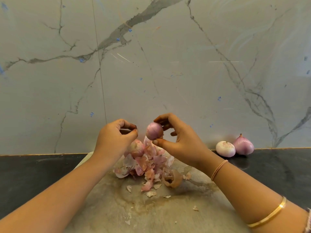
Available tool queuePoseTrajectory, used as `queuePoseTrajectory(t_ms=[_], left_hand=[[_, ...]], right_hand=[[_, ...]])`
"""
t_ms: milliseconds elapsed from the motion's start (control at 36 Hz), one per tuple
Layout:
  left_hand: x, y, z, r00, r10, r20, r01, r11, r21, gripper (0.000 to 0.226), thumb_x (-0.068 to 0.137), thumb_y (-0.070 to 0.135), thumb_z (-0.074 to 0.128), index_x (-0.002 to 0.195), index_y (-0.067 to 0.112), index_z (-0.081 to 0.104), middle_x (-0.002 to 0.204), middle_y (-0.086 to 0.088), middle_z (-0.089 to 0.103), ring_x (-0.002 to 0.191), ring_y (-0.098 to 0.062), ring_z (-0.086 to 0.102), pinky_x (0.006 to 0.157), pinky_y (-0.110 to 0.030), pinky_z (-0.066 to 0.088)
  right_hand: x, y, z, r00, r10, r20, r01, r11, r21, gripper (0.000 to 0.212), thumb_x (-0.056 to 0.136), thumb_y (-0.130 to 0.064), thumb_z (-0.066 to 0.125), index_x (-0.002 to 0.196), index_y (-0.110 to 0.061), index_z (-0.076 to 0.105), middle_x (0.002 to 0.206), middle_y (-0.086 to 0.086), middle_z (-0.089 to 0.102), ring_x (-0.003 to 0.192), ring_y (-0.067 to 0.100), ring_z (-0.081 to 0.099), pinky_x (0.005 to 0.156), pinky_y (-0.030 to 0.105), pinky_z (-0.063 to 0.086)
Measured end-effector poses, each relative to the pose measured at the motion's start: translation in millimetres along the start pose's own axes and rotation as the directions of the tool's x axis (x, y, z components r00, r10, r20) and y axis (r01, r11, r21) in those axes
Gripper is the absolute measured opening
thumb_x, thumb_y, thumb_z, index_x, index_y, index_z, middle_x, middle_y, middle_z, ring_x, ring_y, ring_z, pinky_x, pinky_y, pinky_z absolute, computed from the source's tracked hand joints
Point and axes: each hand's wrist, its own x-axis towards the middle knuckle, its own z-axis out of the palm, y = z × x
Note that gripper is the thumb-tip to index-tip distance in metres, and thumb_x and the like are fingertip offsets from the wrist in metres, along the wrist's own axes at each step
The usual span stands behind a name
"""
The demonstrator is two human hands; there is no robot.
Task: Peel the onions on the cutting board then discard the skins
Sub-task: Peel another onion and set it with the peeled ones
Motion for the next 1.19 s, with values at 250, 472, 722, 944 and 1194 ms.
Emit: queuePoseTrajectory(t_ms=[250,472,722,944,1194], left_hand=[[-8.3,5.9,3.4,0.859,0.446,0.252,-0.441,0.894,-0.08,0.04,0.075,0.033,0.071,0.108,0.041,0.051,0.113,0.015,0.055,0.105,-0.005,0.059,0.088,-0.018,0.05],[-2.3,2.7,-2.8,0.768,0.598,0.228,-0.61,0.792,-0.021,0.033,0.079,0.044,0.065,0.106,0.028,0.054,0.102,0.004,0.063,0.096,-0.01,0.063,0.083,-0.031,0.055],[-2.3,2.3,-2.2,0.789,0.594,0.156,-0.592,0.803,-0.065,0.027,0.075,0.042,0.07,0.096,0.03,0.057,0.09,0.007,0.064,0.086,-0.01,0.063,0.077,-0.029,0.055],[-3.7,3.0,-0.8,0.773,0.611,0.168,-0.613,0.789,-0.048,0.033,0.076,0.045,0.065,0.104,0.031,0.054,0.096,0.011,0.061,0.088,-0.009,0.063,0.079,-0.025,0.055],[-4.3,4.0,-0.1,0.801,0.579,0.15,-0.577,0.814,-0.06,0.028,0.08,0.051,0.064,0.096,0.03,0.055,0.092,0.006,0.064,0.086,-0.013,0.064,0.076,-0.03,0.057]], right_hand=[[0.6,-0.9,-3.5,0.98,0.188,0.071,-0.2,0.874,0.442,0.027,0.089,-0.018,0.065,0.115,-0.024,0.058,0.103,-0.002,0.066,0.093,0.008,0.063,0.07,0.01,0.048],[0.9,3.7,-6.4,0.963,0.204,0.175,-0.259,0.878,0.402,0.025,0.098,-0.032,0.053,0.119,-0.025,0.065,0.1,0.0,0.07,0.085,0.005,0.062,0.072,0.018,0.048],[2.3,7.8,-7.5,0.946,0.229,0.228,-0.309,0.846,0.434,0.056,0.083,-0.05,0.04,0.121,-0.018,0.065,0.108,0.014,0.068,0.086,0.012,0.062,0.08,0.029,0.048],[0.3,5.0,-7.6,0.935,0.269,0.23,-0.347,0.826,0.444,0.038,0.102,-0.032,0.039,0.118,-0.012,0.066,0.108,0.016,0.068,0.087,0.016,0.06,0.081,0.032,0.047],[-0.3,0.7,-7.5,0.914,0.287,0.286,-0.404,0.697,0.593,0.032,0.1,-0.028,0.04,0.097,-0.013,0.068,0.08,0.003,0.072,0.073,0.01,0.061,0.078,0.03,0.046]])
